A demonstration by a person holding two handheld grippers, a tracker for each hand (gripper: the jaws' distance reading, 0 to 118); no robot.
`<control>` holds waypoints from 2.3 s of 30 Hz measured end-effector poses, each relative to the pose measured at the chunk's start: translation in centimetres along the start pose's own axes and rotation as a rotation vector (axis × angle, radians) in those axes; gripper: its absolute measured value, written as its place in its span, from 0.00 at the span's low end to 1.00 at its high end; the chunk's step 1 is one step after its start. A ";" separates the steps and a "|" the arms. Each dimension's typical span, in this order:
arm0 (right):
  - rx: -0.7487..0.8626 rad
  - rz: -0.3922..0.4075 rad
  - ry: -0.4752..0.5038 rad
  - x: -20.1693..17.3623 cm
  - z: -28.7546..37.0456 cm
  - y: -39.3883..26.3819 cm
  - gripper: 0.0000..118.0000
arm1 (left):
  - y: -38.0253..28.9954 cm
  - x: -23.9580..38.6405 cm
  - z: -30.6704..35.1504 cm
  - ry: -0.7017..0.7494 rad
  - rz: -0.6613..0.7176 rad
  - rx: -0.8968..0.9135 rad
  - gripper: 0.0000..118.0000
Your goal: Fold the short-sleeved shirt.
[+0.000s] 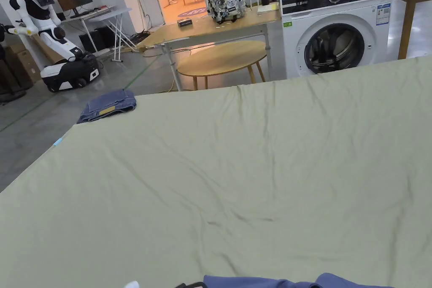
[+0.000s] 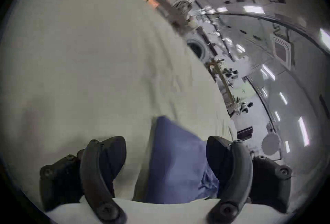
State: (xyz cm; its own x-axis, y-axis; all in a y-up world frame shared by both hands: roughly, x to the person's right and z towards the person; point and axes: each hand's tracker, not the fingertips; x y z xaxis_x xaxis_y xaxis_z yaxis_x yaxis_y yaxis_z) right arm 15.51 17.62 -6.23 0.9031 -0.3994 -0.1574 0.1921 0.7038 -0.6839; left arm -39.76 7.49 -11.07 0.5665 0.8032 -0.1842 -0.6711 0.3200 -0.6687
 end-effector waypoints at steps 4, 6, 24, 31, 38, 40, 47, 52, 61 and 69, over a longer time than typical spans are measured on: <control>0.006 0.010 -0.014 -0.3 0.6 0.2 0.00 | -2.0 -0.6 -3.6 -0.139 0.166 -0.002 0.07; 0.012 0.012 -0.015 -0.1 0.9 0.3 0.00 | -3.0 0.8 -3.9 -0.079 0.131 0.004 0.07; 0.028 0.014 -0.015 0.2 0.8 0.0 0.00 | -7.0 21.1 -3.1 0.020 -0.630 -0.014 0.07; 0.053 -0.012 -0.047 0.7 2.1 -0.3 0.00 | -9.7 19.9 -10.9 -0.060 -0.668 -0.219 0.60; 0.006 -0.045 -0.045 1.5 0.9 -0.7 0.00 | -7.4 19.7 -8.3 -0.134 -0.520 -0.122 0.00; -0.006 -0.030 -0.043 1.0 0.6 -0.9 0.00 | -8.8 19.2 -10.1 -0.059 -0.567 -0.179 0.00; -0.093 0.028 0.014 -2.0 -1.8 -1.2 0.00 | -12.9 18.5 -14.1 0.045 -0.703 -0.346 0.00; -0.187 0.162 0.128 -5.6 -7.1 -0.9 0.00 | -9.5 19.6 -8.4 -0.045 -0.658 -0.223 0.63; -0.372 0.271 -0.004 -7.4 -17.2 -2.2 0.00 | -2.3 12.3 -0.9 0.012 -0.407 -0.114 0.65; -0.328 0.240 -0.008 -7.0 -16.3 -2.7 0.00 | -3.0 7.1 -7.3 -0.066 -0.221 -0.294 0.50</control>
State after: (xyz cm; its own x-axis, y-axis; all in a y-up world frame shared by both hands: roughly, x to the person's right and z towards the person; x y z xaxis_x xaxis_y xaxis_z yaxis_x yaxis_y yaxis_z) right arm 2.40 8.92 -14.87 0.9106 -0.2409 -0.3358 -0.1564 0.5513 -0.8195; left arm -30.23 8.56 -15.68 0.6437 0.7648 0.0281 -0.3645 0.3387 -0.8674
